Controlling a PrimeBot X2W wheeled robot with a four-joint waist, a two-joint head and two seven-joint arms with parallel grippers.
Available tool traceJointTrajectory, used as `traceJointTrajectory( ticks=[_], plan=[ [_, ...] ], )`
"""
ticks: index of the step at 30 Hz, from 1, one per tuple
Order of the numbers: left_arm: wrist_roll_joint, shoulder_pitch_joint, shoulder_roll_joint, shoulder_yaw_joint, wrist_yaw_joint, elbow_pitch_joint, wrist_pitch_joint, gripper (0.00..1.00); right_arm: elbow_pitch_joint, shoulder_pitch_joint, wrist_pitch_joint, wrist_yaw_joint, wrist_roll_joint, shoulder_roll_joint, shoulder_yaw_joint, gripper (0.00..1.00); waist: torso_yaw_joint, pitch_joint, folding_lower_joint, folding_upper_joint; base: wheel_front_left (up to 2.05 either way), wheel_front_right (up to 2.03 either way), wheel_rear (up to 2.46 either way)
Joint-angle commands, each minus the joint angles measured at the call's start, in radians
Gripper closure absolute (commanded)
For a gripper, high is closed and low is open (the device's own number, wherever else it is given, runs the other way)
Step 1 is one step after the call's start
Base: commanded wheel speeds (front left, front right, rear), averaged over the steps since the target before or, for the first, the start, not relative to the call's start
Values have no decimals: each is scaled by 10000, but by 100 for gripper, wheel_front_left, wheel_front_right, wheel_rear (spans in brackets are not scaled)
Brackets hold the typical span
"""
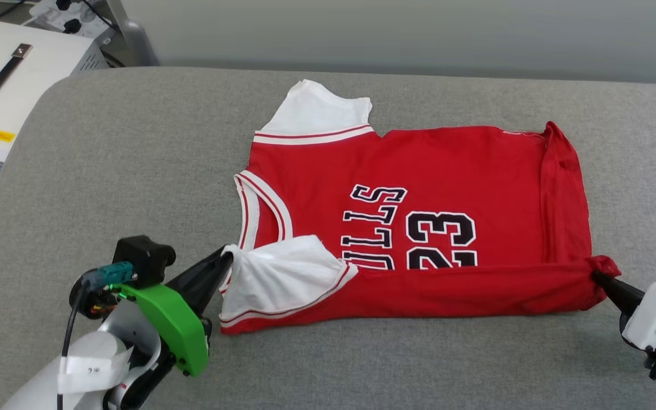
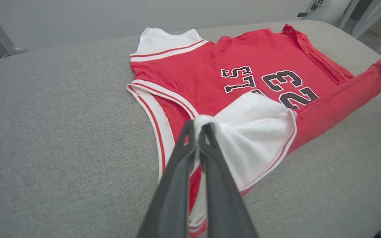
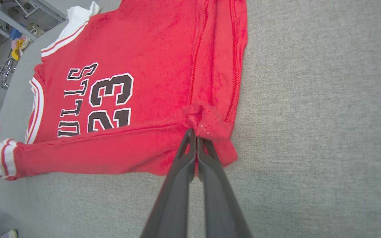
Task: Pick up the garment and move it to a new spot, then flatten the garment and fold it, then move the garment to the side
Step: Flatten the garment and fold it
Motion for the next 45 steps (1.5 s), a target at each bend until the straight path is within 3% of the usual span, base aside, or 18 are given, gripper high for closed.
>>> traceJointTrajectory(
  ticks=[1, 19, 20, 21, 27, 33, 41, 45],
  plan=[
    [168, -345, -134, 18, -99, 188, 36, 100, 67, -295, 117, -7, -163, 87, -7, 100, -65, 417, 0, 0, 0, 0, 0],
    [356, -2479, -1263, -502, -687, 3501, 174, 100, 1472, -1854, 206, -7, -1106, 313, 280, 100, -237, 1385, 0, 0, 0, 0, 0],
    [403, -2570, -1349, -545, -698, 3721, 105, 11, 1549, -1898, 139, -7, -1186, 295, 292, 64, -233, 1398, 0, 0, 0, 0, 0],
    [464, -2646, -1435, -586, -700, 3957, 43, 0, 1606, -1936, 68, -7, -1241, 285, 340, 0, -228, 1396, 0, 0, 0, 0, 0],
    [438, -2727, -2008, -523, -536, 5107, -543, 0, 1649, -2005, -581, -7, -1354, 195, 711, 0, -189, 1112, 0, 0, 0, 0, 0],
    [-274, -2249, -2482, 157, -63, 5725, -1363, 0, 1259, -1591, -1385, -7, -1789, -241, 1298, 0, -123, 382, 0, 0, 0, 0, 0],
    [-680, -1019, -2750, 508, 369, 4926, -2062, 0, 569, -481, -1831, -7, -2668, -512, 1402, 0, 33, -443, 0, 0, 0, 0, 0],
    [-944, -217, -2751, 569, 715, 4159, -2044, 0, 210, 71, -1663, -7, -3117, -326, 1126, 0, 50, -623, 0, 0, 0, 0, 0]
  ],
)
